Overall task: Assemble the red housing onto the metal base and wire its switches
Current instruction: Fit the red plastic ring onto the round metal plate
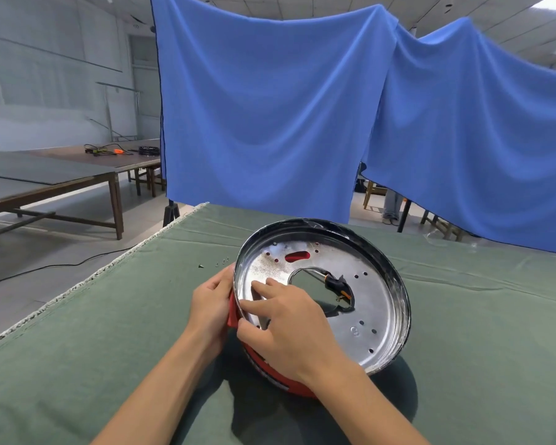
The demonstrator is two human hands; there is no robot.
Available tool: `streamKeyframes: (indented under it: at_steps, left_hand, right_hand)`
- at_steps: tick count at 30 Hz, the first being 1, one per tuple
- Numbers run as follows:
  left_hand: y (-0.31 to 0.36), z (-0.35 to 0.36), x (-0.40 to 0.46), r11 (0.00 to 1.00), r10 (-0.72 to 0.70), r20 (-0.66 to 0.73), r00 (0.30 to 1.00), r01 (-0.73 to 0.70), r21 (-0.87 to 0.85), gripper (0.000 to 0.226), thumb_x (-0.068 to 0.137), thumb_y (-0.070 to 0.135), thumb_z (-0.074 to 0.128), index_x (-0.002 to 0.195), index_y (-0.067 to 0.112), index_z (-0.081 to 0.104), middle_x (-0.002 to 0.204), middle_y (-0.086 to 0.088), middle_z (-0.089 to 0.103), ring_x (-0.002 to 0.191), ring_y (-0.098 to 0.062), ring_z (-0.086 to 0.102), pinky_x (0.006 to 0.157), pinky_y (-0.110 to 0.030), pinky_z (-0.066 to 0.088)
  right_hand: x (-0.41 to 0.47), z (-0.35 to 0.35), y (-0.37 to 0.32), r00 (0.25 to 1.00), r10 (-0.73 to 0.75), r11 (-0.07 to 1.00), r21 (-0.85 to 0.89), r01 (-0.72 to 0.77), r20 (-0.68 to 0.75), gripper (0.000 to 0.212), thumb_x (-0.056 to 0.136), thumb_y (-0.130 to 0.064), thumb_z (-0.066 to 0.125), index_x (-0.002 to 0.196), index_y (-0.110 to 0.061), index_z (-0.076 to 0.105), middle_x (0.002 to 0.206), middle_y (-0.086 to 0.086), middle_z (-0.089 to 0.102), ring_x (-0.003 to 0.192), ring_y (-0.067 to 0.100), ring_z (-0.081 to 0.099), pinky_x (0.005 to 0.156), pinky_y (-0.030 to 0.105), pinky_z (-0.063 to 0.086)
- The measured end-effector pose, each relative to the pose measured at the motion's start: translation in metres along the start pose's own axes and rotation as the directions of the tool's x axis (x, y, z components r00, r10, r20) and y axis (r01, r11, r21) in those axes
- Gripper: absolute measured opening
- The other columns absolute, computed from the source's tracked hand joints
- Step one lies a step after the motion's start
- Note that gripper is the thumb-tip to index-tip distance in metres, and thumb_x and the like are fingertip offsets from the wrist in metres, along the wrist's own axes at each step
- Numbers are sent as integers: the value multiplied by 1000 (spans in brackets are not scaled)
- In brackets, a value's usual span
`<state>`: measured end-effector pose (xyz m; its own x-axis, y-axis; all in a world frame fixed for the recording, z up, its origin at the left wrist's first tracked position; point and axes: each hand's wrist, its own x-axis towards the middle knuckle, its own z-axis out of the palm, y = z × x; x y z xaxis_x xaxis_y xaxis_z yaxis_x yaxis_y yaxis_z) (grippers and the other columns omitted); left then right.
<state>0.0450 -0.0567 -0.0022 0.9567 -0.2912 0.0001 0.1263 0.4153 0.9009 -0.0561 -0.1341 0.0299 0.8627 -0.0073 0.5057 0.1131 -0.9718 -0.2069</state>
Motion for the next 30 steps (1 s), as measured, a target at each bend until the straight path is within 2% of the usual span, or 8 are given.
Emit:
streamKeyframes:
  at_steps: [5,11,16,18,20,23,27,30]
  left_hand:
    - [1,1,-1,997,37,19,999,-36,-64,21,97,17,52,93,14,72,84,-5,76,72,-15,72,56,-24,57]
    - [-2,-1,2,997,65,24,998,-64,-46,24,97,19,50,89,20,72,83,-2,76,72,-13,72,56,-22,56]
    - [-3,1,4,994,76,30,997,-74,-83,23,98,15,50,92,14,71,80,-3,75,68,-12,71,54,-21,55]
    - [-4,2,4,996,46,42,998,-43,-73,23,98,19,50,92,14,72,75,-3,74,62,-14,70,50,-27,55]
    - [-4,1,4,999,5,52,999,-3,-37,24,98,26,50,99,14,71,82,-9,72,69,-23,68,57,-44,58]
    - [-4,1,5,1000,-1,28,1000,2,-31,20,98,26,50,97,17,68,86,-10,70,79,-27,67,64,-49,60]
    - [-3,0,5,999,-8,27,1000,9,-38,19,98,26,50,93,21,67,84,-6,70,76,-23,68,55,-38,60]
    - [-1,0,4,1000,-18,33,999,18,-24,20,99,26,49,99,17,66,91,-11,69,79,-26,67,55,-37,60]
  right_hand:
    - [-1,4,0,997,17,998,-56,-21,-72,35,81,-40,40,79,-22,69,73,-5,51,76,15,41,69,28,34]
    - [-1,1,0,1000,-26,996,-83,24,-17,38,83,-39,36,85,-20,69,80,-3,54,82,17,43,78,31,38]
    - [4,-12,5,999,-52,998,41,53,-7,20,86,-23,50,77,-9,62,80,2,55,75,17,43,71,35,39]
    - [7,-21,9,996,-74,987,148,65,50,21,89,-18,50,87,-6,67,92,3,63,85,21,56,77,39,45]
    - [10,-34,13,997,-65,961,272,52,39,22,90,-11,50,92,-4,71,102,3,68,93,22,62,82,39,48]
    - [14,-55,20,1000,11,935,355,-11,2,22,89,-3,49,77,2,66,98,1,71,86,26,63,80,37,50]
    - [14,-68,22,999,24,931,363,-31,21,23,89,-1,48,77,3,68,95,-27,68,84,23,65,76,33,51]
    - [13,-67,22,999,24,939,340,-40,49,23,89,-2,48,82,12,65,97,-29,67,92,24,66,79,38,51]
